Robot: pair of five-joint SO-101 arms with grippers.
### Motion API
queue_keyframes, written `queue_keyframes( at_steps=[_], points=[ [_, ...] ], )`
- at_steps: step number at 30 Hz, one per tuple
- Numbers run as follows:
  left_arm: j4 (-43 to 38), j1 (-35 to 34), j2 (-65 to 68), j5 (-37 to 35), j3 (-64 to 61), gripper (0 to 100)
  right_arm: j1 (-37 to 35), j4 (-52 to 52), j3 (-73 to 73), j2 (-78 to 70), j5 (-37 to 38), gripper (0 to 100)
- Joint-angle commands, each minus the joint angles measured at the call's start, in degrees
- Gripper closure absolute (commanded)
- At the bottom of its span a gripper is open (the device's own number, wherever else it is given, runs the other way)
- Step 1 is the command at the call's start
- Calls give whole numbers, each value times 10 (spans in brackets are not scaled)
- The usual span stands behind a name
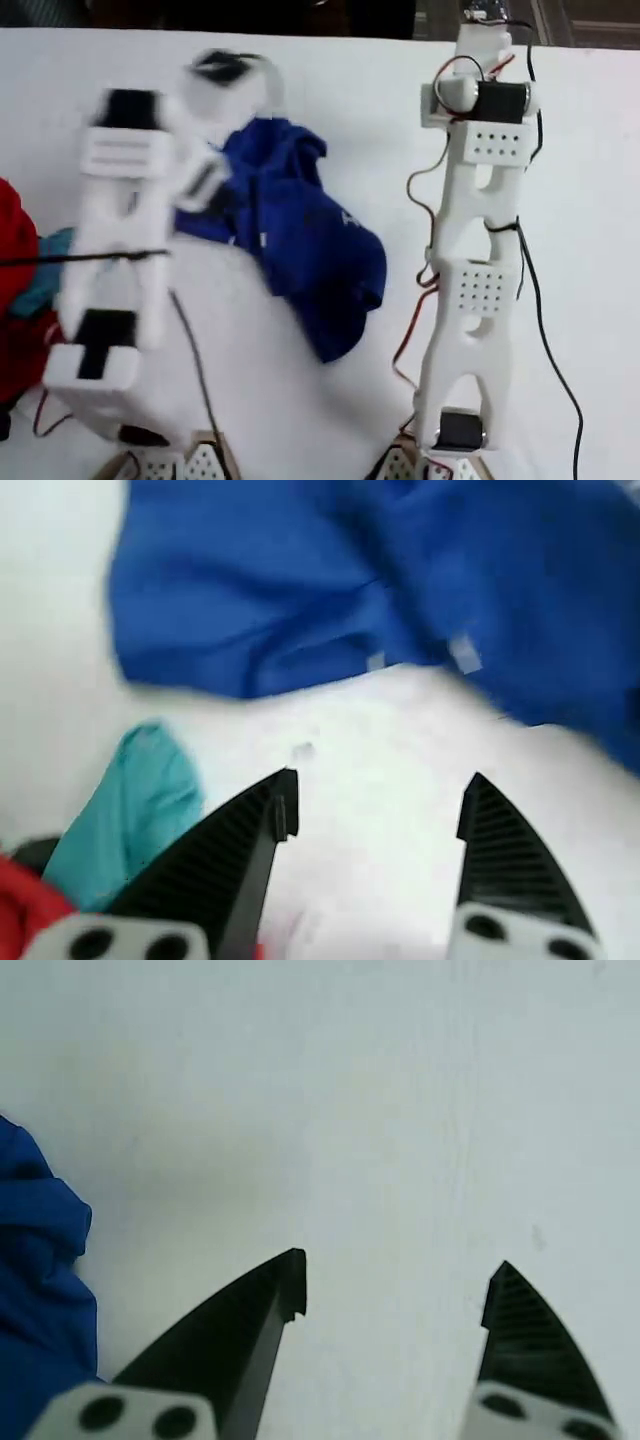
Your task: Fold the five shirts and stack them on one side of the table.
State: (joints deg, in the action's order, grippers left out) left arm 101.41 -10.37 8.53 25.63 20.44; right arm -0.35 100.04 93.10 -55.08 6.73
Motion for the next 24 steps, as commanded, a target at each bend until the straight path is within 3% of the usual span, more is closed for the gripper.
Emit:
queue_keyframes(
  at_steps=[1,6,13,18,21,24],
  points=[
    [4,-144,-23,48,-33,733,-5,11,21,51,2,712],
    [-91,-316,-23,124,-142,736,-15,13,18,88,2,712],
    [-326,-486,-20,228,-322,733,-78,14,-45,211,2,712],
    [-467,-533,-18,227,-356,733,-138,14,-270,340,3,712],
    [-511,-535,7,204,-338,733,-168,13,-434,437,11,712],
    [-501,-541,55,154,-263,733,-178,13,-588,539,61,712]
  ],
)
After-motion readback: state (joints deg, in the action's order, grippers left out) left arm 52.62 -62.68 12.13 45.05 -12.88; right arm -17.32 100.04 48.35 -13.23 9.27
